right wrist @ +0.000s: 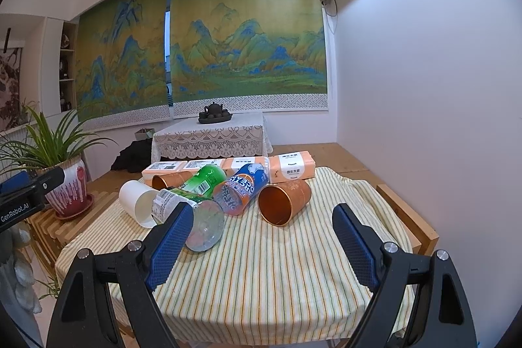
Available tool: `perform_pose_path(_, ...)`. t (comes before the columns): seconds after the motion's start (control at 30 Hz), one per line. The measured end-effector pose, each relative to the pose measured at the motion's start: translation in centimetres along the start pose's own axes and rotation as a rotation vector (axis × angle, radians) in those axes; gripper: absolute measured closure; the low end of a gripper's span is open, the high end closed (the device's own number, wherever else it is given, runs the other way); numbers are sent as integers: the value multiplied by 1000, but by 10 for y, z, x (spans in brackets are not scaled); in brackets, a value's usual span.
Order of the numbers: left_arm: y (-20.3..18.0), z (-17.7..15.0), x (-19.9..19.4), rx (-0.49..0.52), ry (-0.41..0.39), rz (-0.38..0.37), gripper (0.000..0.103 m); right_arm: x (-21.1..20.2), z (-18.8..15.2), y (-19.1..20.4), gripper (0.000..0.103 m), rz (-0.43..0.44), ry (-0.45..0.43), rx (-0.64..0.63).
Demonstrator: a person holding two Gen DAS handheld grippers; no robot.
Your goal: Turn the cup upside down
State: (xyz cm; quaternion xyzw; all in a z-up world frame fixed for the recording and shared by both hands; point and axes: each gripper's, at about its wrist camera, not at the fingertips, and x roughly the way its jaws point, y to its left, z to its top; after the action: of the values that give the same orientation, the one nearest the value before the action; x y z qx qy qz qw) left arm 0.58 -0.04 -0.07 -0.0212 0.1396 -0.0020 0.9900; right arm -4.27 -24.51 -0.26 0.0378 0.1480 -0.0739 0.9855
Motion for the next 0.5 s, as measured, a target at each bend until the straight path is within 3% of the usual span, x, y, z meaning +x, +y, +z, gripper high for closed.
perform_pose_path(0.5,3,0,1,-7,1,-1,0,1,-2,0,19,-1,2,1)
